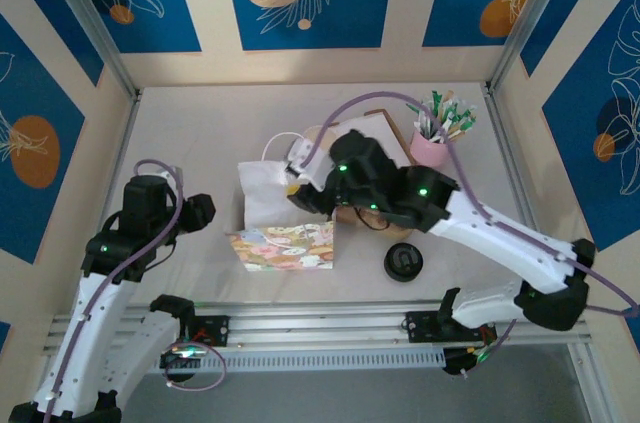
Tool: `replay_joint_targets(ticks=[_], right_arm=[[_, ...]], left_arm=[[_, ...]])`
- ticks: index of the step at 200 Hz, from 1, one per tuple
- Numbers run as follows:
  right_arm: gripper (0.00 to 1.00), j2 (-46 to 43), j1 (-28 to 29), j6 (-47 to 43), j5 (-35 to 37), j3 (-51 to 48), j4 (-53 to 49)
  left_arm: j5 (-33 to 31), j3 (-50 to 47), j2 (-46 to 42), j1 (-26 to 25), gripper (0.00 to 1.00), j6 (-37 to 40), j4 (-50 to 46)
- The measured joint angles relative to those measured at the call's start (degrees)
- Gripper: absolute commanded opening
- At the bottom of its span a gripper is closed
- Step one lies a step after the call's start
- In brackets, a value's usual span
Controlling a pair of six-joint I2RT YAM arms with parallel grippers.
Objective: Pack the takeout coffee
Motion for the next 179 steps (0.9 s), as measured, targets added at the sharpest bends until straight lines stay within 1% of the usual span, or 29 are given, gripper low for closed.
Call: replay_joint_targets(ticks=[13,28,50,60,82,92,134,160,179], right_arm=[[0.47,-1.49,-2.86,3.04,-0.48,0.44,0.94],[0.45,-1.29,-6.84,7.1,-1.7,1.51,1.03],[0.44,0.94,-12.63,13.38,-4.81,2.6,0.11],[0.42,2.12,-14.95,15.98,-6.69,2.67,-0.68],[0.39,4.35,-18.21,20.31,-10.49,2.64,-2.73],[0.37,4.72,-18.91,21.35,-11.78,2.45,-3.21],[0.37,4.72,-19.56,23.93,-16.87,1.75,-4.26],[0.41,4.74,-19.56,24.15,-19.74,1.42,-4.83],[0.41,4.74,-19.56,24.3,-20.5,1.33,-5.49]], left_arm=[[-0.09,0.55,0.0,0.0,0.55,0.22,0.13],[-0.09,0.9,0.02,0.0,0.55,0.28,0.26],[-0.09,1.27,0.07,0.0,0.55,0.39,0.33],[-0.09,1.27,0.11,0.0,0.55,0.39,0.37],[-0.07,1.27,0.13,0.0,0.55,0.39,0.37],[-0.09,1.27,0.13,0.0,0.55,0.39,0.37],[-0.07,1.27,0.13,0.0,0.55,0.39,0.39],[-0.07,1.27,0.17,0.0,0.55,0.39,0.46],[-0.07,1.27,0.17,0.0,0.55,0.37,0.46]])
